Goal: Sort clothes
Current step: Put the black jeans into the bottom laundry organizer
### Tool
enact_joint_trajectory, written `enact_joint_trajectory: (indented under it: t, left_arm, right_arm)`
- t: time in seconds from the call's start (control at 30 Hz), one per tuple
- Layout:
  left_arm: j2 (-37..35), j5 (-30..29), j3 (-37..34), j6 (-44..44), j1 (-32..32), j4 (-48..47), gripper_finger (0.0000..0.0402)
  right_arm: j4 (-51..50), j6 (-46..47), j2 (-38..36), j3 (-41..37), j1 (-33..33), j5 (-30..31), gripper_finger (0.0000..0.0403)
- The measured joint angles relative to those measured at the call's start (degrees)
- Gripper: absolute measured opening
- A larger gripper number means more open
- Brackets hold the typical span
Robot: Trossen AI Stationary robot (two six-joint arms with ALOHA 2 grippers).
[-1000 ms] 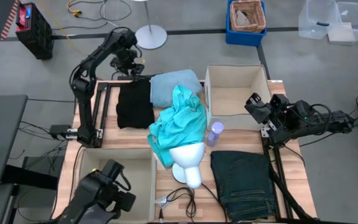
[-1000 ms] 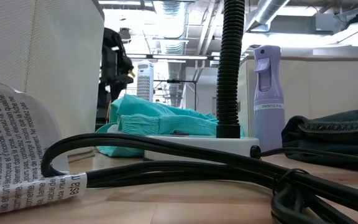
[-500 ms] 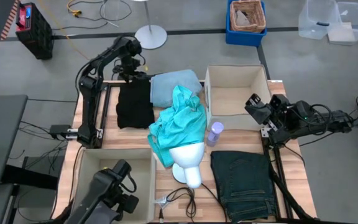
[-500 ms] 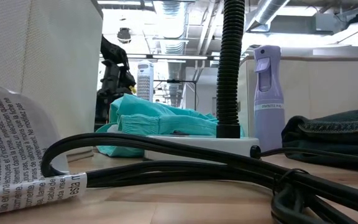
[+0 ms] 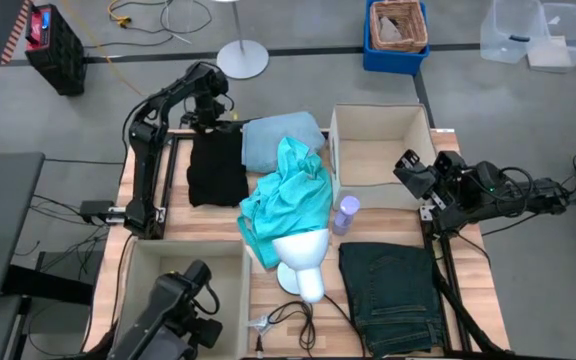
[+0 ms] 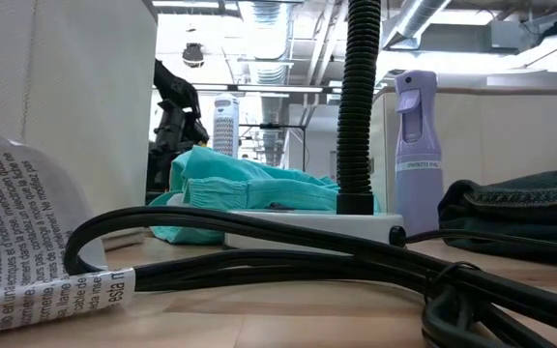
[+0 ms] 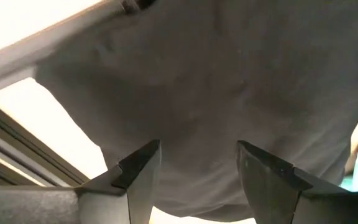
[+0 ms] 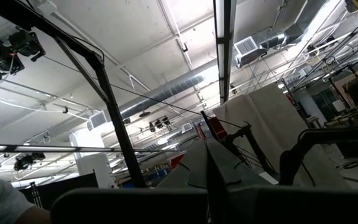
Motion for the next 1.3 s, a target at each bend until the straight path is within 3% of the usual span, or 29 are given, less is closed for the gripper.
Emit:
enact_joint_trajectory:
  t: [0.3, 0.97, 1.1, 1.3]
  left_arm:
    - [0.0, 1.7, -3.9, -0.3, 0.1, 0.1, 0.0202]
    - [3.5, 4.7, -4.2, -1.0, 2.0, 0.0, 0.0198]
    - [3.6, 4.8, -4.2, -0.9, 2.0, 0.0, 0.0165]
    - [3.6, 5.5, -4.2, -0.4, 2.1, 0.0, 0.007]
  right_arm:
    - [0.0, 0.0, 0.0, 0.0, 0.0, 0.0, 0.0008]
    - [-0.2, -0.2, 0.0, 0.0, -0.5, 0.0, 0.0008]
    - [-0.2, -0.2, 0.0, 0.0, -1.2, 0.0, 0.0008]
    - [-0.2, -0.2, 0.0, 0.0, -1.9, 0.0, 0.0008]
